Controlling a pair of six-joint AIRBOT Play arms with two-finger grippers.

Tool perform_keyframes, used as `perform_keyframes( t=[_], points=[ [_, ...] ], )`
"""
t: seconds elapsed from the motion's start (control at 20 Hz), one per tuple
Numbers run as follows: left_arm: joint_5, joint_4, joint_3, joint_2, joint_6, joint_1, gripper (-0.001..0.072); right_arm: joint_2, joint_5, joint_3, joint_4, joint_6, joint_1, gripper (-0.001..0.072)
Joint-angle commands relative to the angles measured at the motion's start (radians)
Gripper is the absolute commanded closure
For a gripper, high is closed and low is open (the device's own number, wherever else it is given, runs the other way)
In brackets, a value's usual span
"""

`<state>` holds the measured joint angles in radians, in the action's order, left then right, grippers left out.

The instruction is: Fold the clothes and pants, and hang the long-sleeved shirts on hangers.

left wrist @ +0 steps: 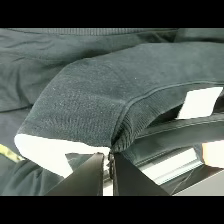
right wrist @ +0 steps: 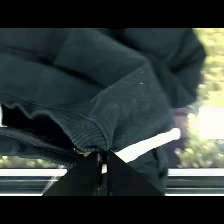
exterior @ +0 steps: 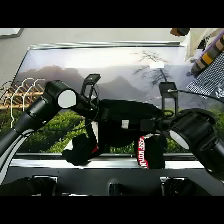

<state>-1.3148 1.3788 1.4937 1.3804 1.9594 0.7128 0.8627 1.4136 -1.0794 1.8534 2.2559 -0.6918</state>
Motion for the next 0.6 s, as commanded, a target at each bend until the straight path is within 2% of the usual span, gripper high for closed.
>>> perform_keyframes(
  t=[0.0,0.15,0.25,0.35,0.4,0.5,0.55],
  points=[
    [0.017,-0.011,-0.013,-0.003,0.0,-0.001,0.0668,-0.004,-0.036,0.017,-0.039,0.018,0.0,0.0664],
    [0.011,-0.031,-0.013,-0.004,0.0,-0.001,0.0667,-0.008,-0.016,0.01,-0.037,0.033,0.0,0.0663],
    [-0.006,-0.056,-0.013,-0.01,0.0,-0.001,0.0667,-0.009,0.059,-0.01,-0.014,0.098,0.0,0.0663],
    [-0.029,-0.055,-0.012,-0.025,0.004,-0.001,0.0665,-0.009,0.109,-0.035,0.011,0.108,0.0,0.0663],
    [-0.034,-0.049,-0.013,-0.034,0.014,-0.001,0.059,-0.009,0.113,-0.05,0.022,0.099,0.0,0.0663],
    [-0.035,-0.015,-0.013,-0.054,0.031,-0.002,0.0246,-0.009,0.099,-0.064,0.03,0.084,0.0,0.0663],
    [-0.043,0.016,-0.013,-0.065,0.033,-0.007,0.0151,-0.009,0.099,-0.064,0.034,0.081,0.0,0.0663]
  ],
)
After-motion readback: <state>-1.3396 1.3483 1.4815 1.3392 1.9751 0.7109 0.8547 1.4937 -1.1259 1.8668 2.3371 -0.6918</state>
